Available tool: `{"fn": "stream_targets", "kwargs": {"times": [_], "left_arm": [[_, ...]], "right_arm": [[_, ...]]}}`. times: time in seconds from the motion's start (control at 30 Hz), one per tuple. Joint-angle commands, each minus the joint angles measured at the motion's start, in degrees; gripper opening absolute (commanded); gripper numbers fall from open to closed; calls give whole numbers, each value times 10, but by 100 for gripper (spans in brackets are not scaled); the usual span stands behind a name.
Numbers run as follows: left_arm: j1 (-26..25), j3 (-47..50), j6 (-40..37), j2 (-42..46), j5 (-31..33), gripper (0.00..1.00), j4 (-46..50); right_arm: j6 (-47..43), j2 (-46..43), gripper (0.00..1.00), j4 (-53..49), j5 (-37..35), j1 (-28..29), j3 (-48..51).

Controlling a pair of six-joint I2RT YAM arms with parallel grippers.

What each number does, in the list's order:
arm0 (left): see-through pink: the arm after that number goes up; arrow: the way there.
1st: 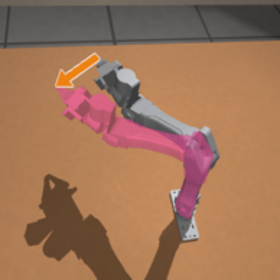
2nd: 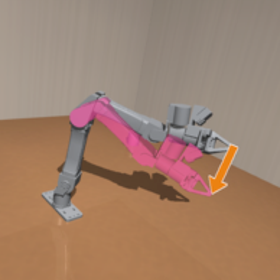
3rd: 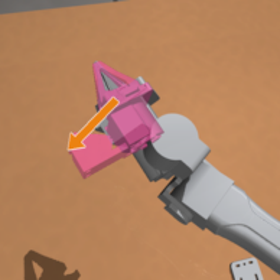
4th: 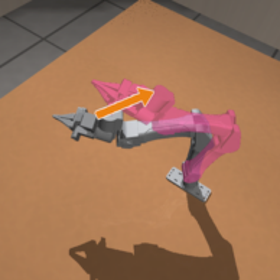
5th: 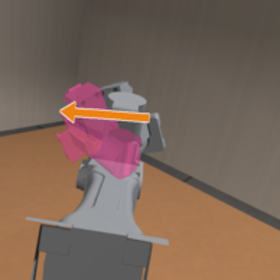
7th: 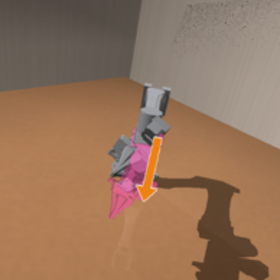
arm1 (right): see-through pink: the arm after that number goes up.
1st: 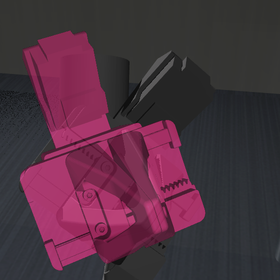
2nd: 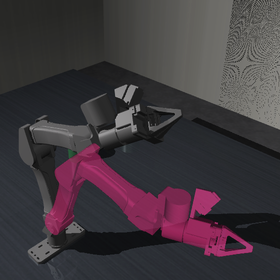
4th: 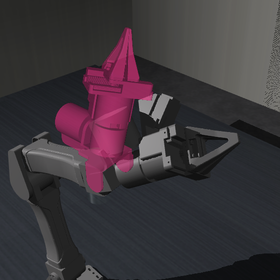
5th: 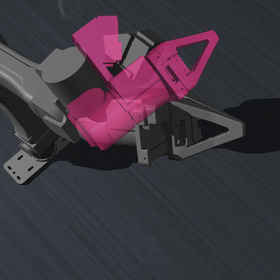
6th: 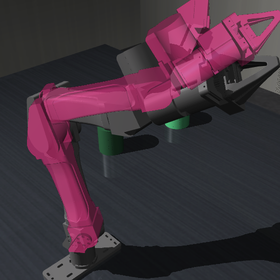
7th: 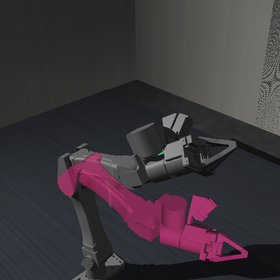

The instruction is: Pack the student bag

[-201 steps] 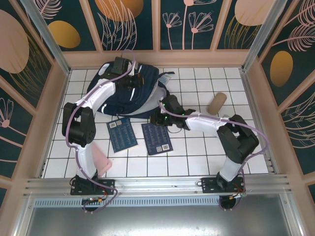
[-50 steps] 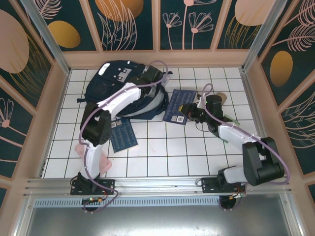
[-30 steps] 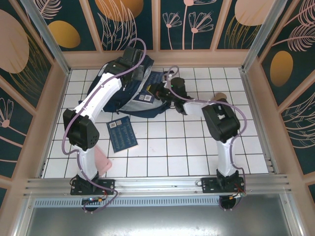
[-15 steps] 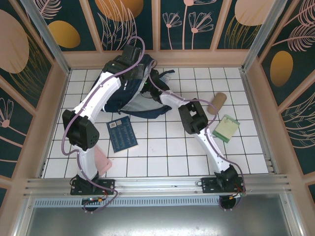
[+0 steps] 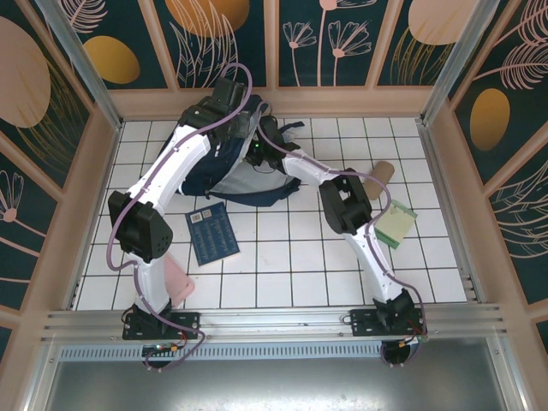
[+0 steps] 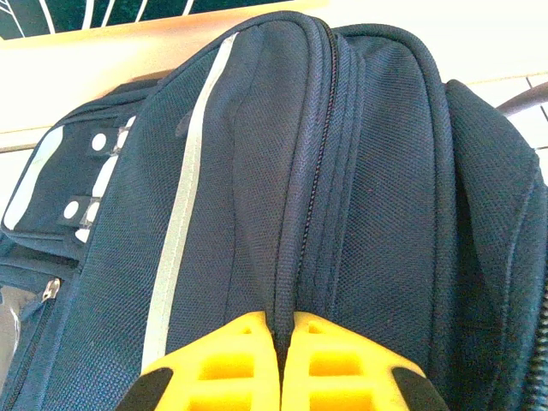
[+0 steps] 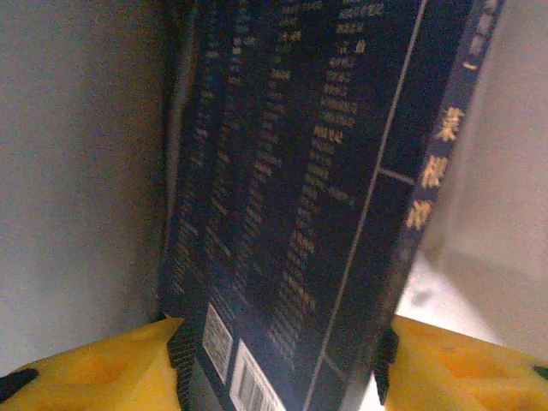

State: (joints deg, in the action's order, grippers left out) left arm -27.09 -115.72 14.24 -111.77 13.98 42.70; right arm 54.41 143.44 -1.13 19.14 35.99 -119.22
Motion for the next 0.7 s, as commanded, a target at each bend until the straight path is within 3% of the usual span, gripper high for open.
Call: {"fn": "stream_targets", "kwargs": {"times": [0.0,0.17,0.27,0.47,0.67], "left_arm": [[-3,-13,4,36,7,0,-70],[-3,-4,10,39,-3,0,-73],[-3,2,14,40,-8,0,-75],[-3,6,13,39,-11,0,-75],[-2,17,9,35,-8,2,-75]], "right_arm": [[-24,-62,51,15,-11,-2,39],[-12,-28,28,11,12,-5,20],[-3,0,20,15,23,-6,3],[-12,25,22,14,36,-8,-25],[-46,-69,27,41,21,-8,76]]}}
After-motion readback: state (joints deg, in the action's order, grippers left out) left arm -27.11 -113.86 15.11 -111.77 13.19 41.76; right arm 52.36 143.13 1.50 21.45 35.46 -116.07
